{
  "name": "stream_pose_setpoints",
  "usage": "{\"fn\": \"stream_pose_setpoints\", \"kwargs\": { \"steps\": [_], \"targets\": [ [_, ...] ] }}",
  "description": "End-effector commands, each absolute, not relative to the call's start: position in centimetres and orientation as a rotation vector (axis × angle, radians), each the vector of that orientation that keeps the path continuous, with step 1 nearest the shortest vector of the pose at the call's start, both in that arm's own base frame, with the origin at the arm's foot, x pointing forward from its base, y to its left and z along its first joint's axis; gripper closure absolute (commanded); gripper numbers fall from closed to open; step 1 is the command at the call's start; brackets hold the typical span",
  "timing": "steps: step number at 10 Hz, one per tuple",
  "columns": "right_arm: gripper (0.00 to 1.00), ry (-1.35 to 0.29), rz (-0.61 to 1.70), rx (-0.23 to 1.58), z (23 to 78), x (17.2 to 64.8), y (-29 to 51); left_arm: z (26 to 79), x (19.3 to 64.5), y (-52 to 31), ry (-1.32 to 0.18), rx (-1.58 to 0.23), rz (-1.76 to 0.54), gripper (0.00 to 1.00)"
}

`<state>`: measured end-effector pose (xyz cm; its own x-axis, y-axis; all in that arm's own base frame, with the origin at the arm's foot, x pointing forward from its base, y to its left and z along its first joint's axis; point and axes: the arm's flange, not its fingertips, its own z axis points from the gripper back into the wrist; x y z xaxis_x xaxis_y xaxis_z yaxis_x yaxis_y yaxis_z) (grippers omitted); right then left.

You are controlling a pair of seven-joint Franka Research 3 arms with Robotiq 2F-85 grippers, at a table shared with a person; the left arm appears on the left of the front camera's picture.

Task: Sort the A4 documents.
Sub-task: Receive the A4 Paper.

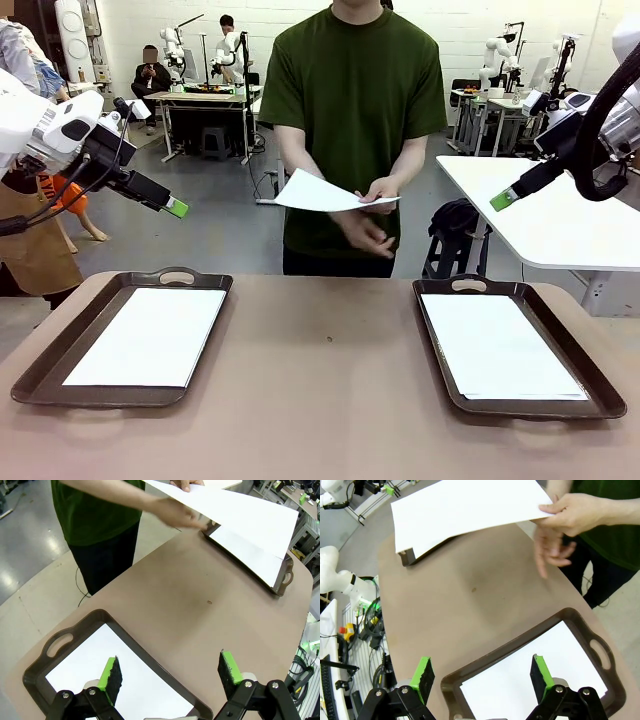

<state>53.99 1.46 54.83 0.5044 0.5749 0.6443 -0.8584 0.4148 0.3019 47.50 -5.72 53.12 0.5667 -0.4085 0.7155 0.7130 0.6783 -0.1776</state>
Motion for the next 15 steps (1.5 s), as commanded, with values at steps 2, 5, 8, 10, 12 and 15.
{"fn": "stream_pose_setpoints", "kwargs": {
  "steps": [2,5,8,10,12,15],
  "targets": [
    [0.00,-0.489,0.944,0.653,54.73,54.07,1.46,53.09,47.47,-5.61,-0.702,-0.492,-0.692,0.00],
    [0.00,-0.489,0.944,0.653,54.73,54.07,1.46,53.09,47.47,-5.61,-0.702,-0.492,-0.692,0.00],
    [0.00,-0.489,0.944,0.653,54.73,54.07,1.46,53.09,47.47,-5.61,-0.702,-0.492,-0.692,0.00],
    [0.00,-0.489,0.944,0.653,54.73,54.07,1.46,53.09,47.47,-5.61,-0.702,-0.492,-0.692,0.00],
    [0.00,-0.489,0.944,0.653,54.73,54.07,1.46,53.09,47.47,-5.61,-0.702,-0.492,-0.692,0.00],
    [0.00,-0.489,0.944,0.653,54.73,54.07,1.46,53.09,47.47,-5.61,-0.702,-0.492,-0.692,0.00]
  ]
}}
